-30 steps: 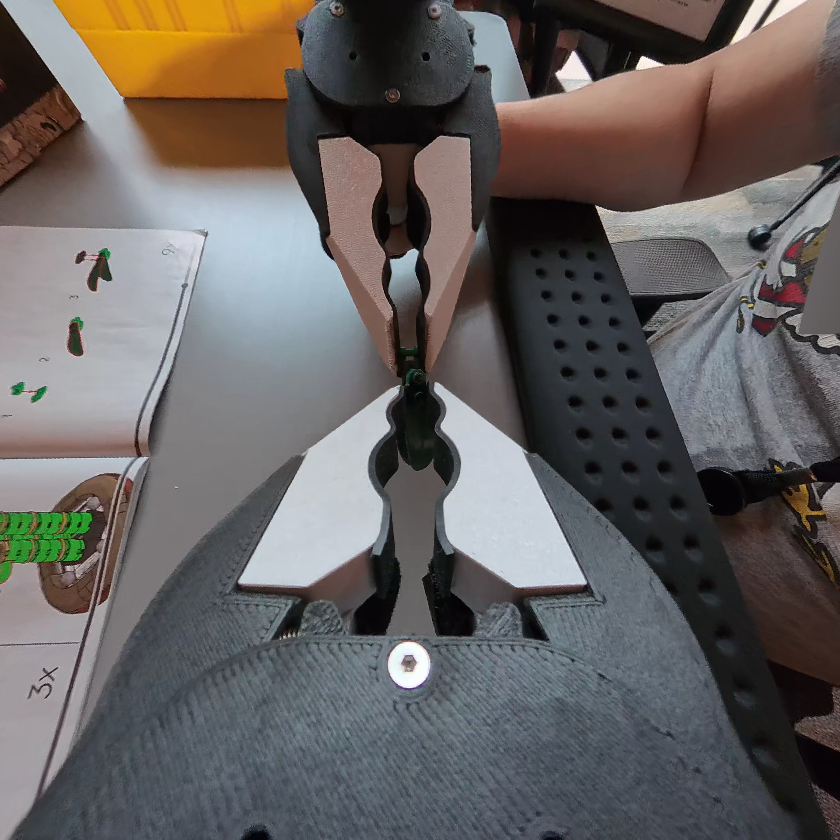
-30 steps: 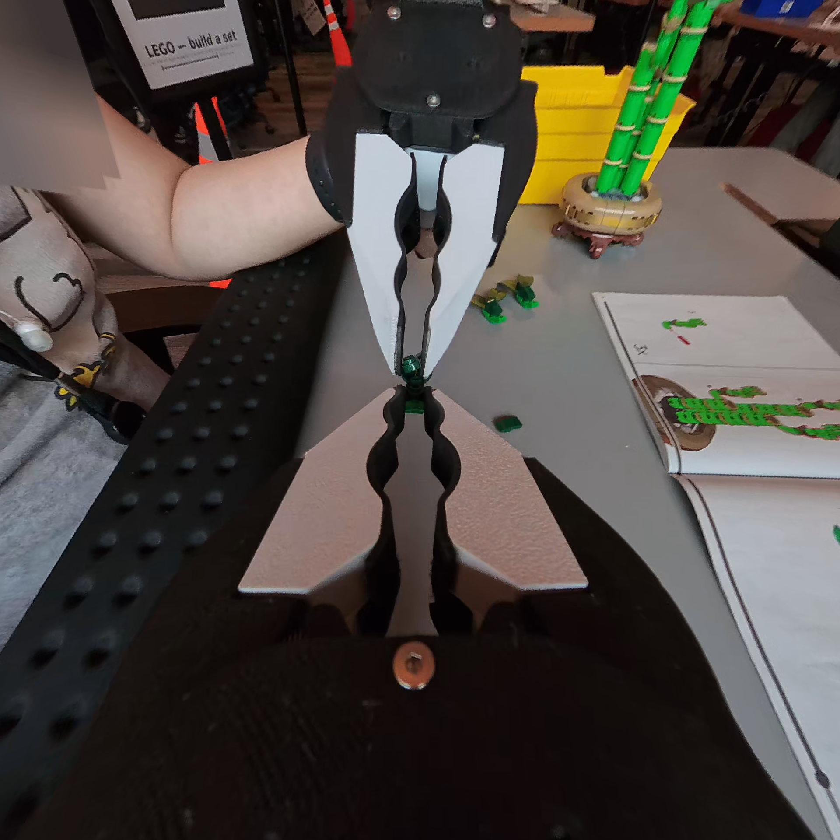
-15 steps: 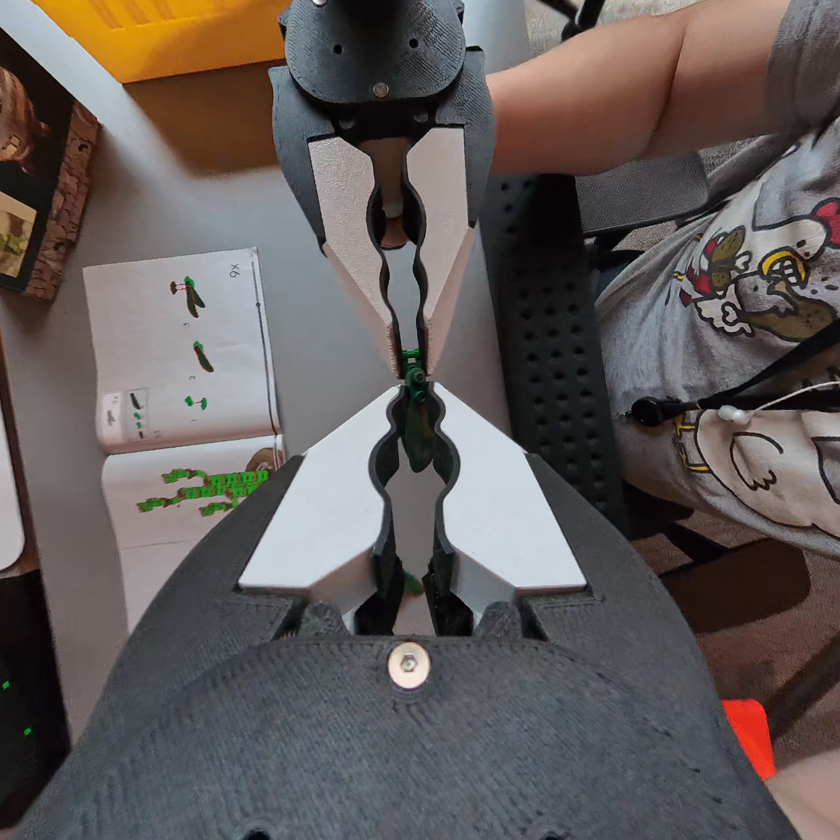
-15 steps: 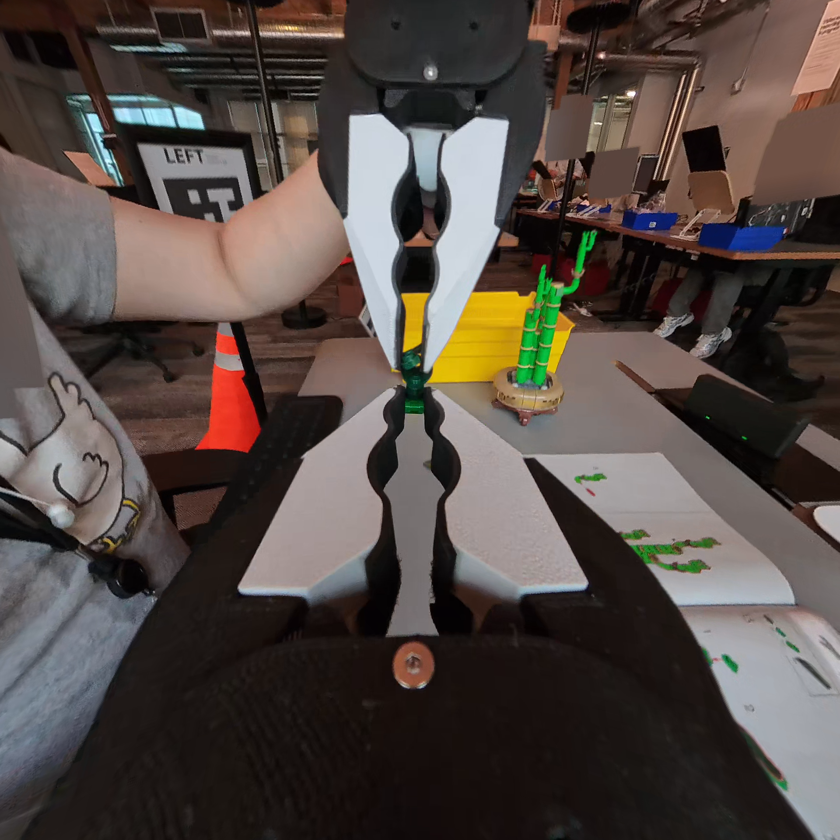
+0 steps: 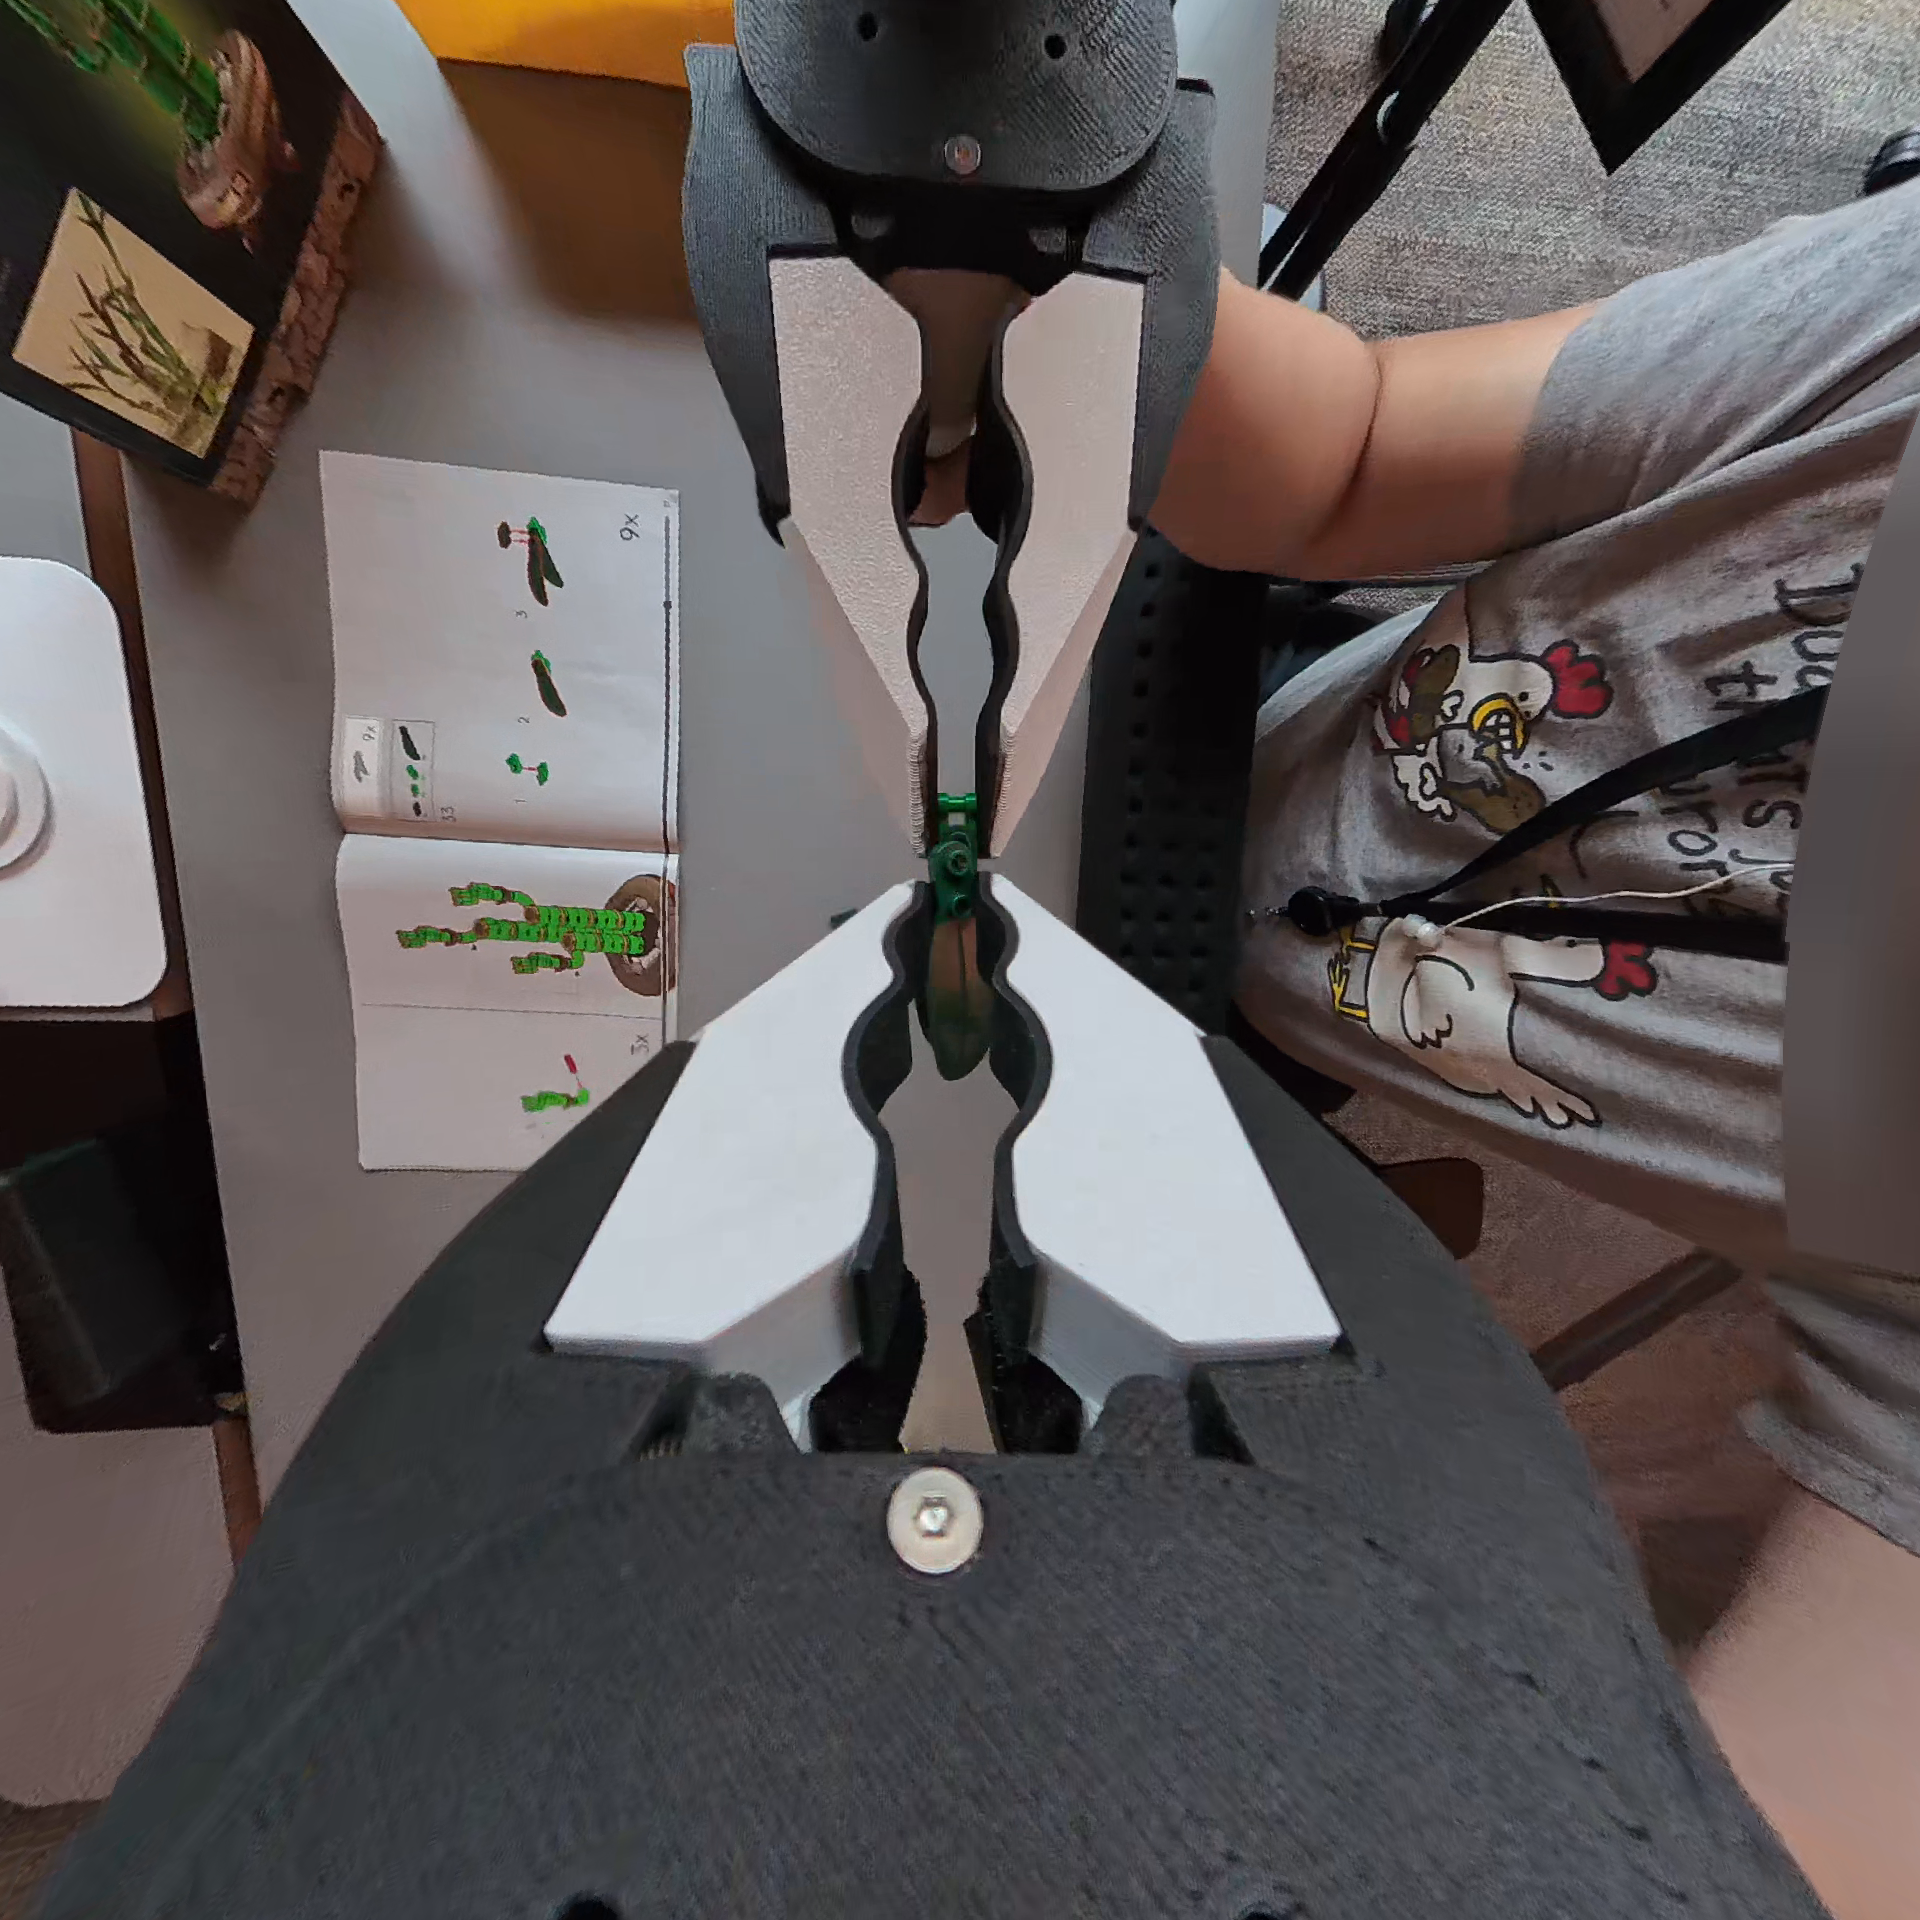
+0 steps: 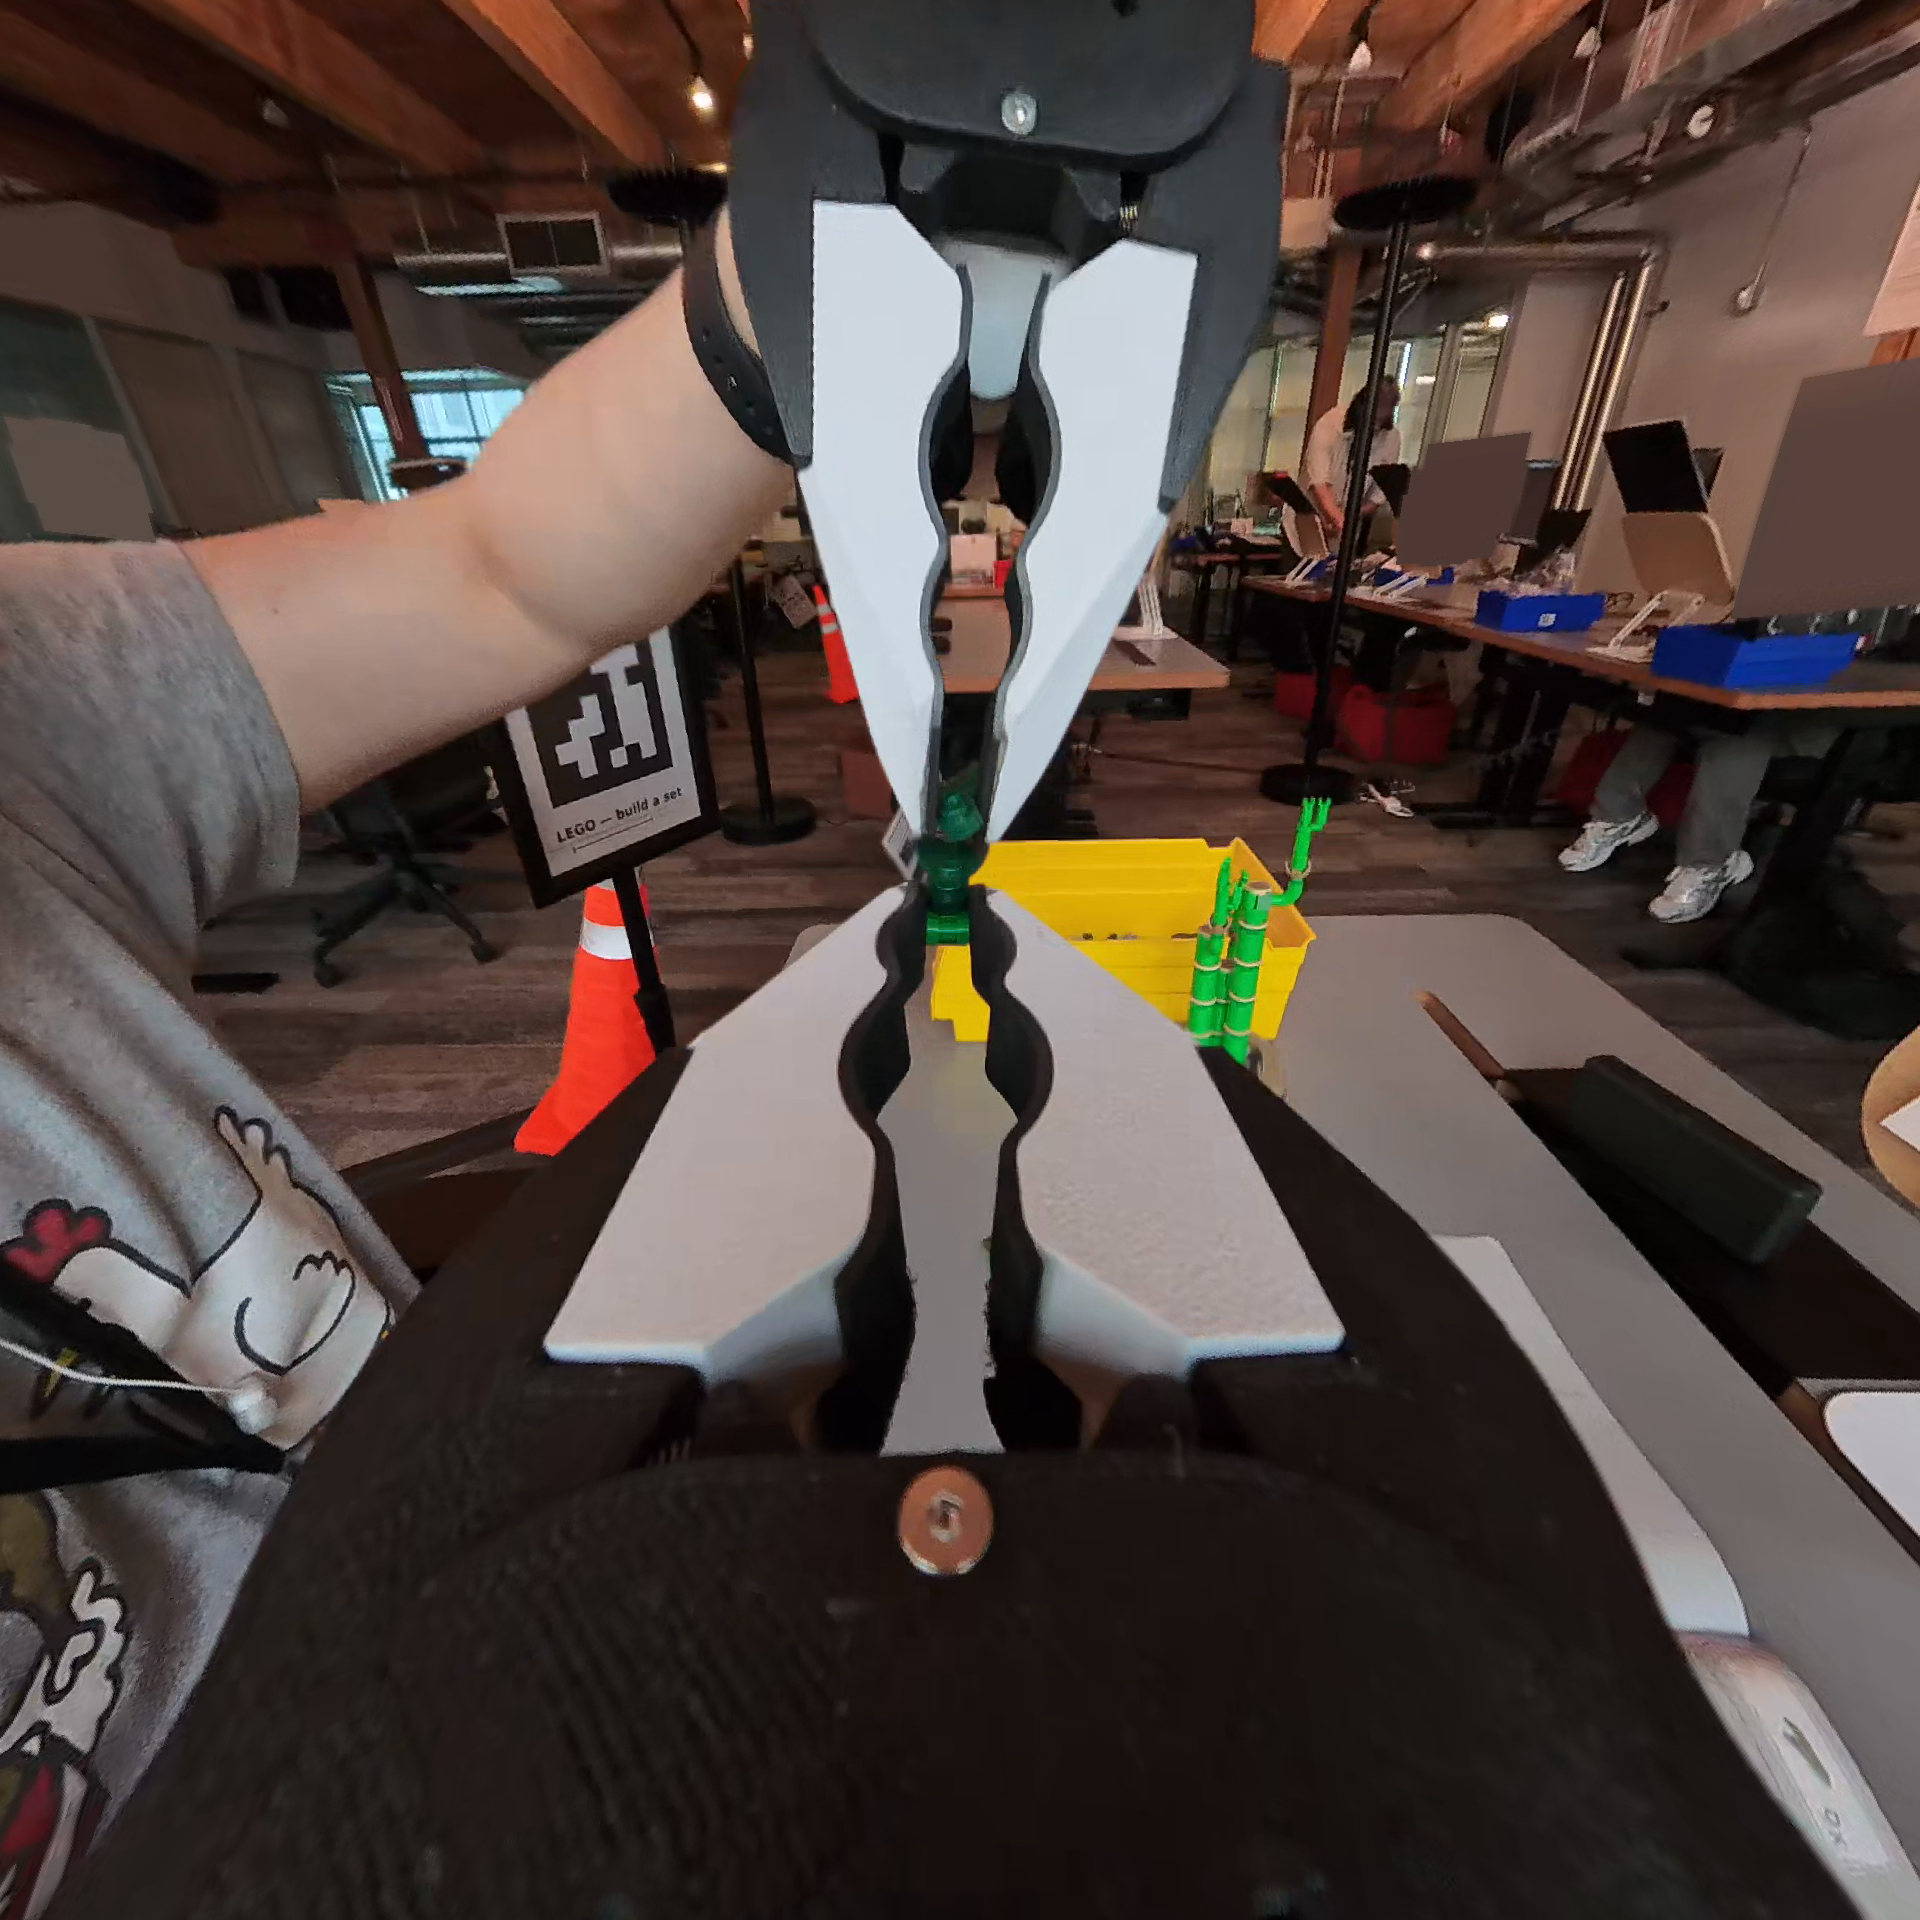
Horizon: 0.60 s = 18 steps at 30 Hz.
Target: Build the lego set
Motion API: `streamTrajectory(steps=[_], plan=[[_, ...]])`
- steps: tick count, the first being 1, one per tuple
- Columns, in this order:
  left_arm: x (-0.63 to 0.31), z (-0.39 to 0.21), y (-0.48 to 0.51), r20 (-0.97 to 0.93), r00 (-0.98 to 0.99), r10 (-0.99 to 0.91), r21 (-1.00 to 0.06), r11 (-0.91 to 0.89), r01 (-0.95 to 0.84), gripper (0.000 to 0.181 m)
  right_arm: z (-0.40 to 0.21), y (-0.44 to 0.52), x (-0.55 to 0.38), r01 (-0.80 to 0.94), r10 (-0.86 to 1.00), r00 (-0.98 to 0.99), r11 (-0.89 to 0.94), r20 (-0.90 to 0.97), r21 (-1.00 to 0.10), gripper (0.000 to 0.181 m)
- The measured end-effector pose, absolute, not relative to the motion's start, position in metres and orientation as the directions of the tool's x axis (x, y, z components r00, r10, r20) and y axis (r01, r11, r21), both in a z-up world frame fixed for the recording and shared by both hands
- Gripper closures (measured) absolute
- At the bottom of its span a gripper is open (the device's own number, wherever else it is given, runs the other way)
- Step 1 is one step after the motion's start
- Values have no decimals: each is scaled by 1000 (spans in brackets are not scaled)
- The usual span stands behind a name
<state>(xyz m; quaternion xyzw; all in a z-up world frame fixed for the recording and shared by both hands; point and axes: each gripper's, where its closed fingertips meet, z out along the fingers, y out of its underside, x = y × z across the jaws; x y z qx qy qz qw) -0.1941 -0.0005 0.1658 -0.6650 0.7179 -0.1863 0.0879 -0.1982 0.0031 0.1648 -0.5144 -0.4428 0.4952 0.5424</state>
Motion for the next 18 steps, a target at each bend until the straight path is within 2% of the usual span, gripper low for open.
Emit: streamTrajectory(steps=[3, 8, 18], plan=[[-198, 163, -2, 141, -86, -986, -344, 33, -939, 175, 162, 5, -194, -90, 993, 103, -38, -48, -995, 175], [-188, 158, -10, 215, -94, -972, -353, 12, -936, 175, 161, 6, -190, -99, 994, 92, -47, -56, -994, 176], [-191, 152, 5, 149, -105, -983, -328, 51, -943, 175, 156, 12, -191, -78, 991, 123, -34, -44, -996, 175]])
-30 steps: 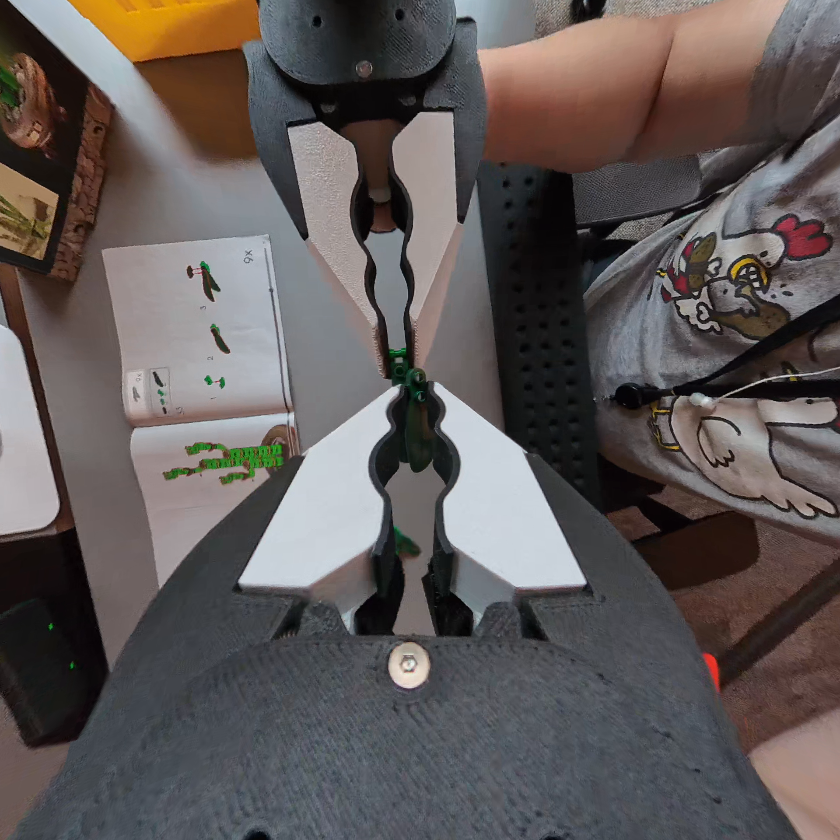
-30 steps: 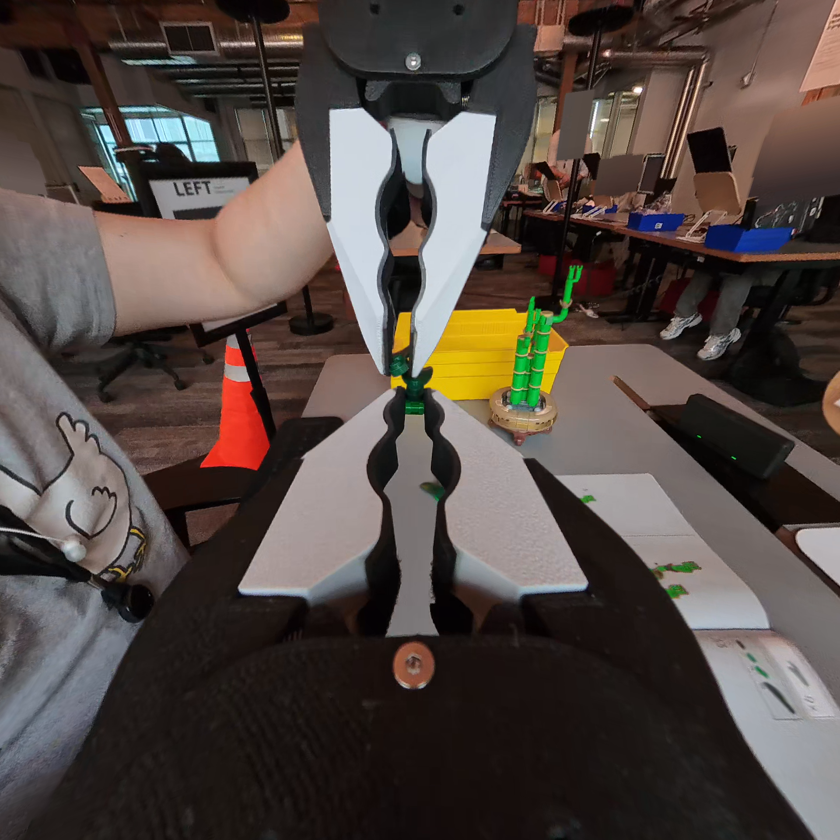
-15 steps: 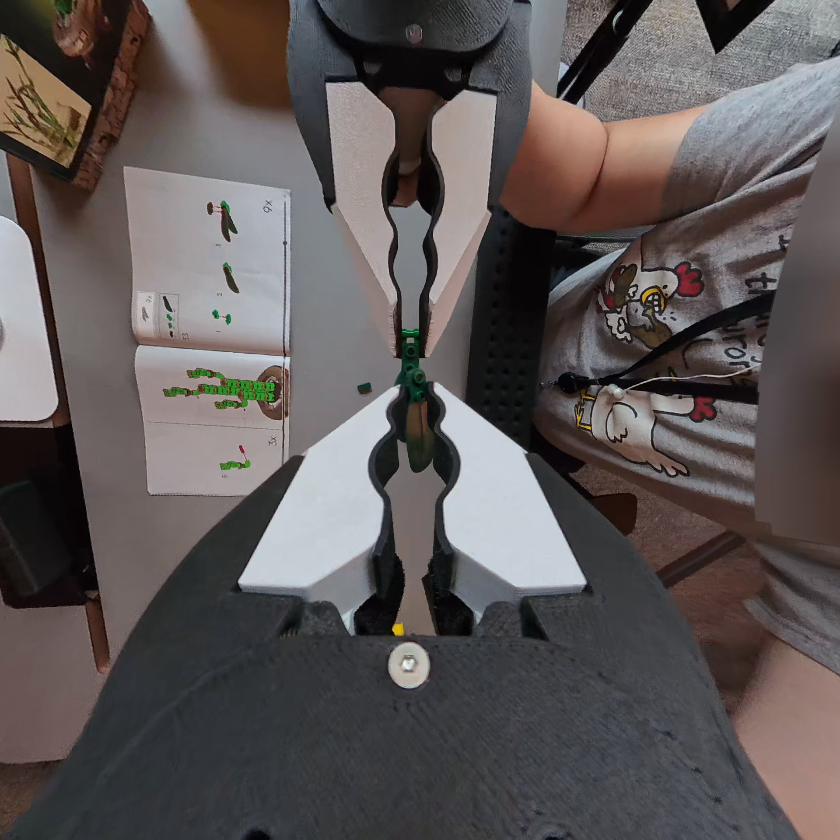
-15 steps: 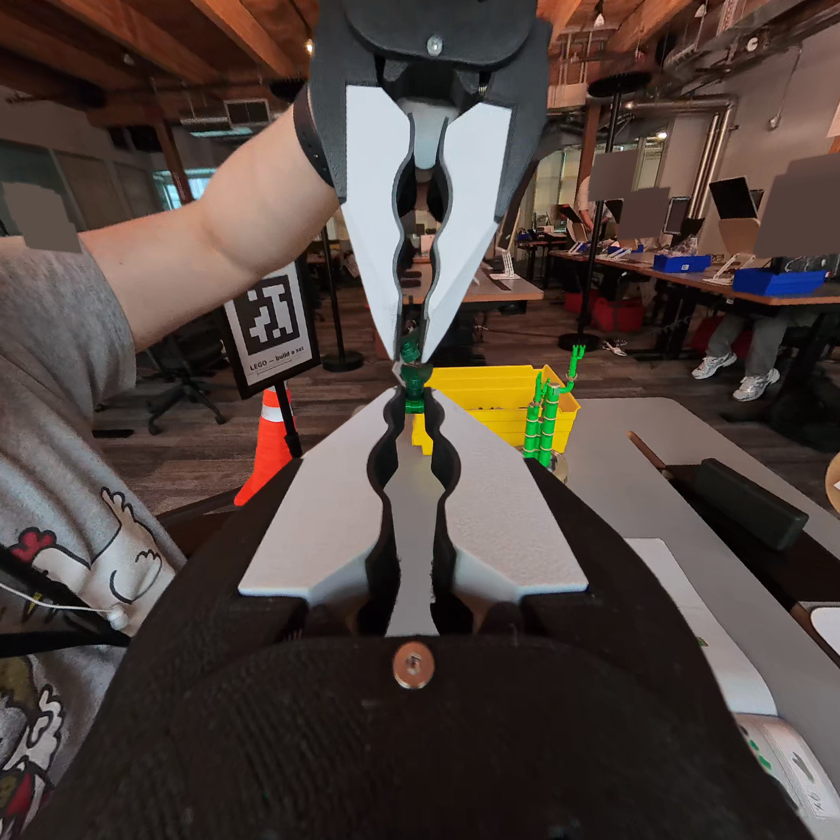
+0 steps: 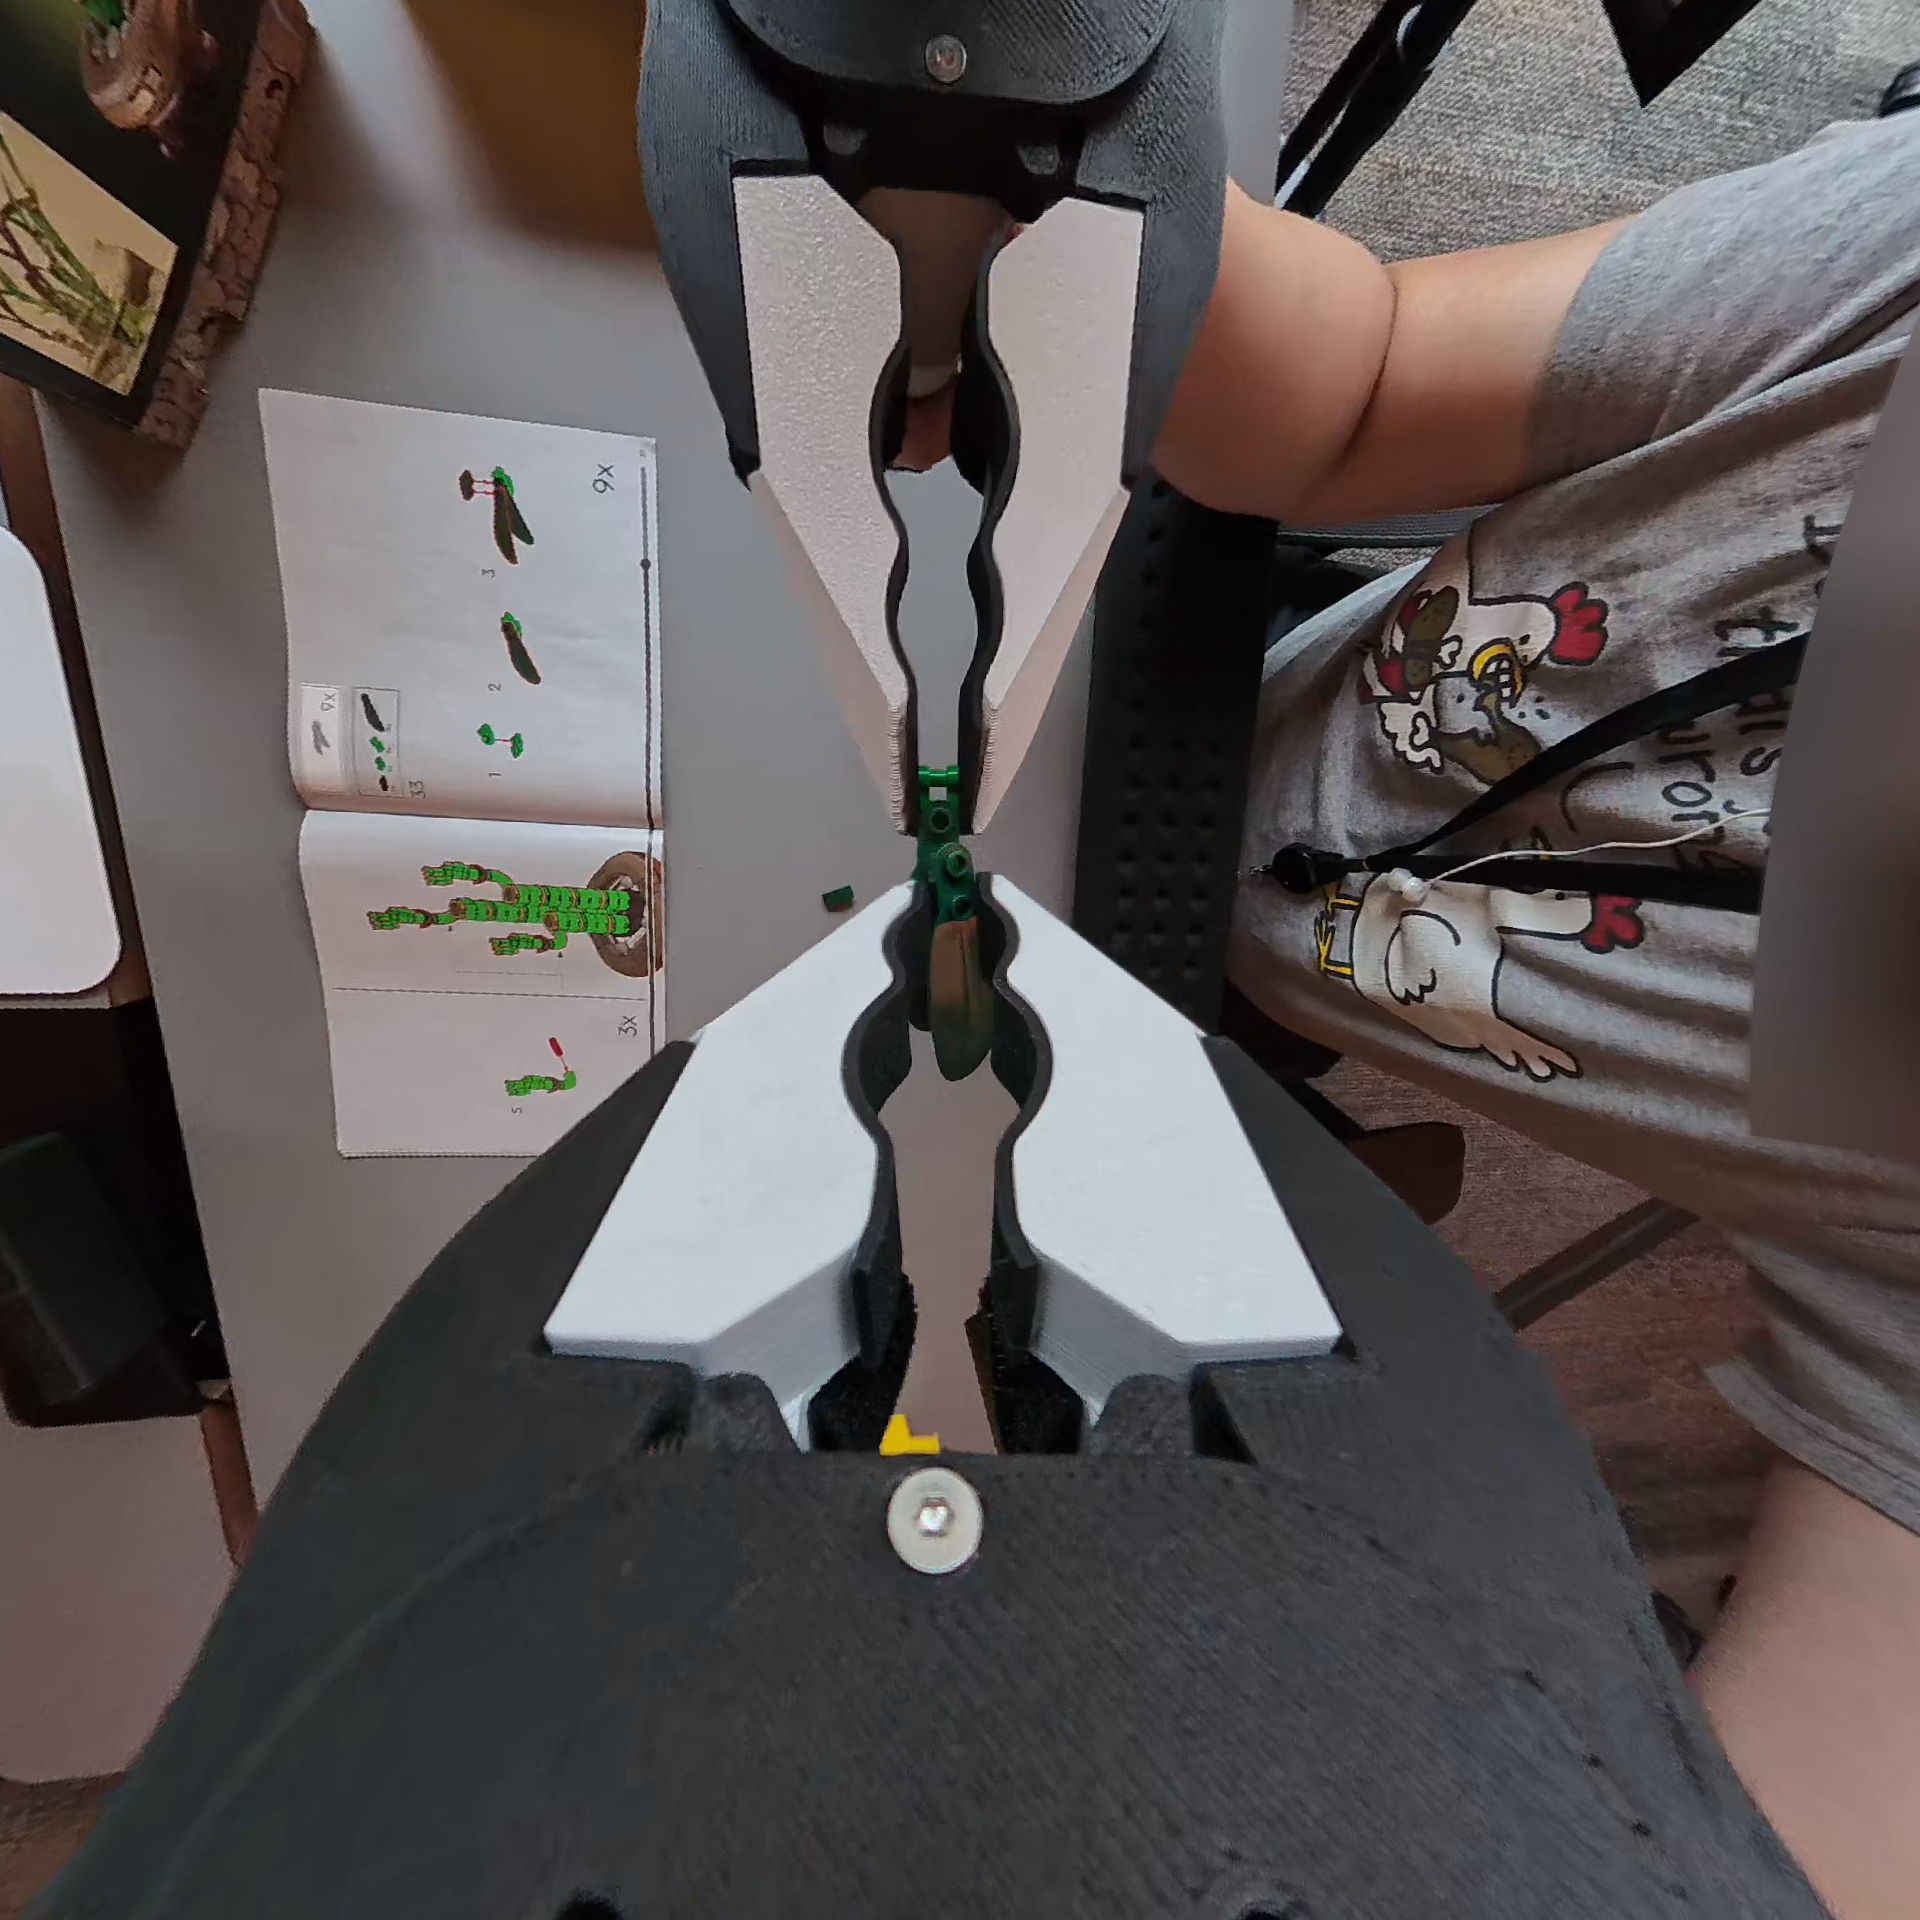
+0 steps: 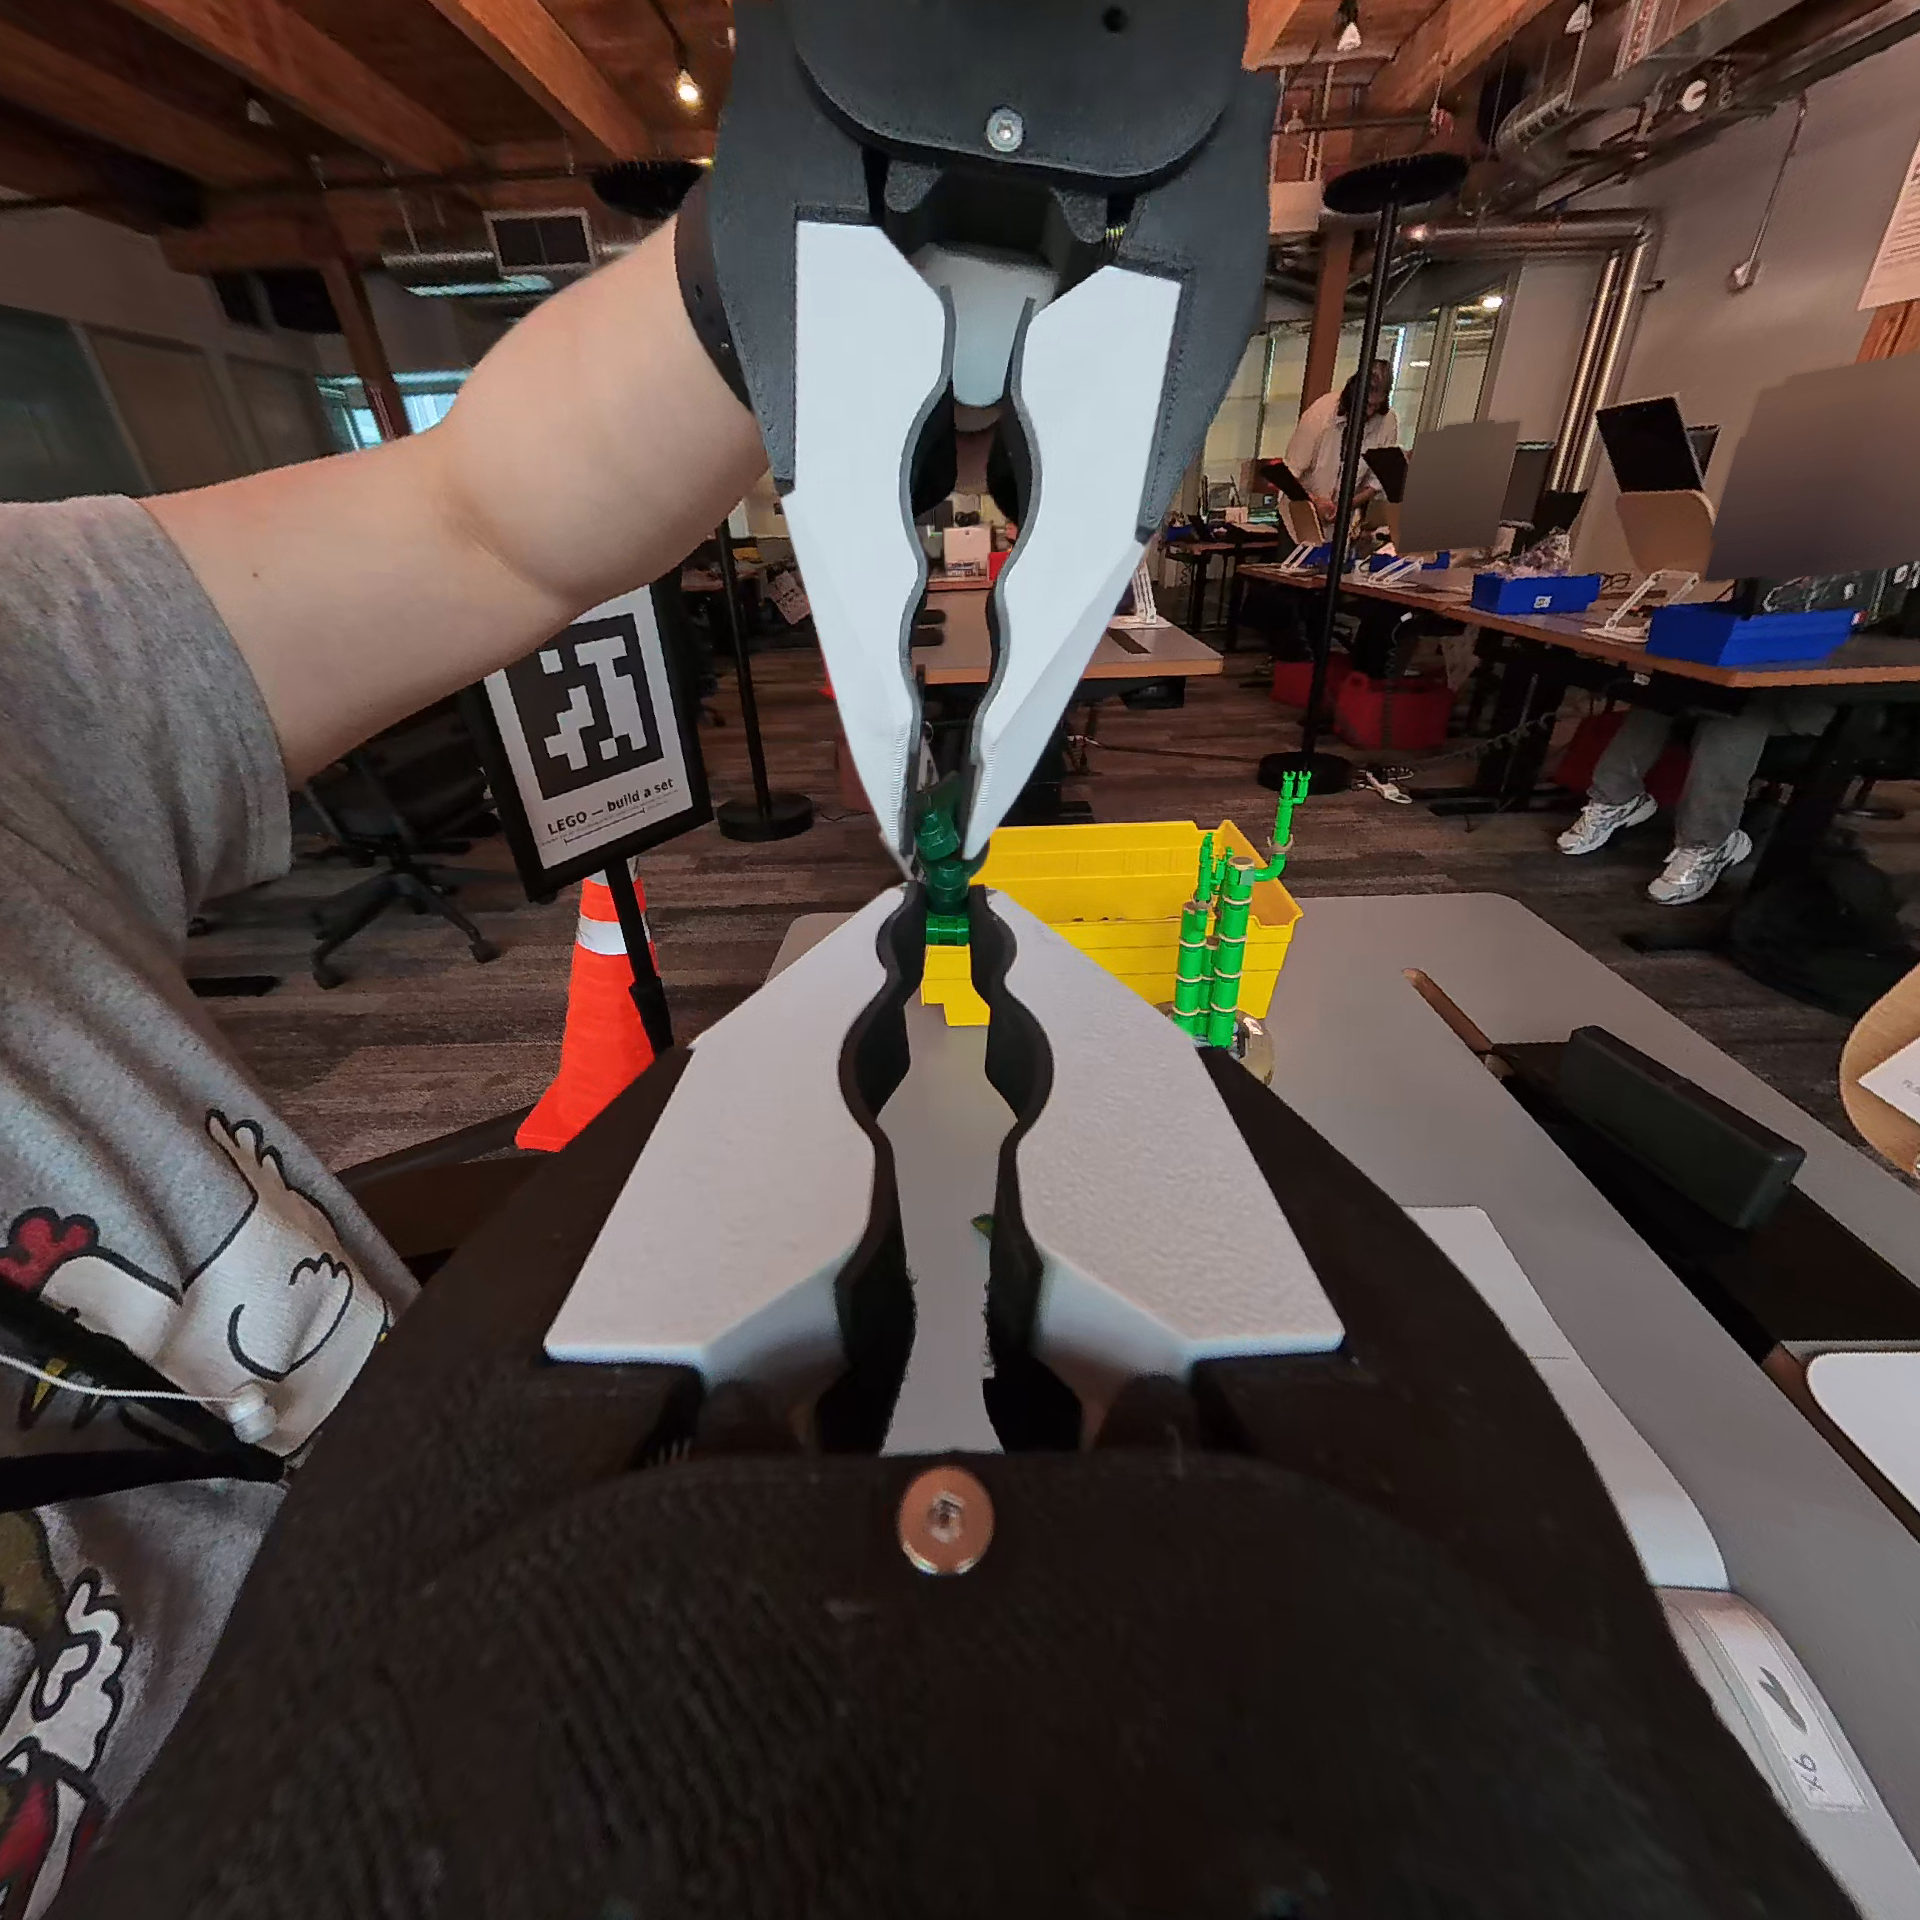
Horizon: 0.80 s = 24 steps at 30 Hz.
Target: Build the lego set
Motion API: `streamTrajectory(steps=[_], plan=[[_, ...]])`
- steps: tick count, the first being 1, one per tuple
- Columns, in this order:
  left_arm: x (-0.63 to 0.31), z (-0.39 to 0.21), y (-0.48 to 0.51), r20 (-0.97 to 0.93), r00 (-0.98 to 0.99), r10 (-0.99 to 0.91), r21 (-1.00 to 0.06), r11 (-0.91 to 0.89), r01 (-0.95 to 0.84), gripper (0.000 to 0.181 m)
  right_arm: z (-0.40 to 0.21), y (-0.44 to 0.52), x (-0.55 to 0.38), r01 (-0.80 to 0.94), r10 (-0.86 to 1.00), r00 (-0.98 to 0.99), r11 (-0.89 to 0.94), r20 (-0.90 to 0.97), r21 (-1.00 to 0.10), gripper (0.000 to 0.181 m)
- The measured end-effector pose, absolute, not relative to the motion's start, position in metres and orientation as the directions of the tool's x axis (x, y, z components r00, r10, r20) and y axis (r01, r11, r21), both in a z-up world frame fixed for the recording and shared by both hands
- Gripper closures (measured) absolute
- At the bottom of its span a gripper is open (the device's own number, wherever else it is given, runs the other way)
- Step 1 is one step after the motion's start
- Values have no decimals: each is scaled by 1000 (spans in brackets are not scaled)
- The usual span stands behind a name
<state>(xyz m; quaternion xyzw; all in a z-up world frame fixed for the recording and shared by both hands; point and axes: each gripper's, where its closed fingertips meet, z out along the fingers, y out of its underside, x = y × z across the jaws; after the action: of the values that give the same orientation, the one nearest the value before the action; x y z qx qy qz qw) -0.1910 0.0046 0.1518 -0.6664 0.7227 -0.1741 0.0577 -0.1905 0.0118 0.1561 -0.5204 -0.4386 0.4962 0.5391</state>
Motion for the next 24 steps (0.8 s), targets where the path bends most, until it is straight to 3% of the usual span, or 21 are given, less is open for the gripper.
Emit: streamTrajectory(steps=[6, 24], plan=[[-196, 145, 11, 73, -118, -990, -260, 95, -961, 175, 151, 18, -196, -69, 988, 135, -59, -68, -996, 175], [-190, 154, 23, -65, -147, -987, -279, 159, -947, 175, 161, 28, -190, -163, 981, 159, -87, -113, -983, 175]])
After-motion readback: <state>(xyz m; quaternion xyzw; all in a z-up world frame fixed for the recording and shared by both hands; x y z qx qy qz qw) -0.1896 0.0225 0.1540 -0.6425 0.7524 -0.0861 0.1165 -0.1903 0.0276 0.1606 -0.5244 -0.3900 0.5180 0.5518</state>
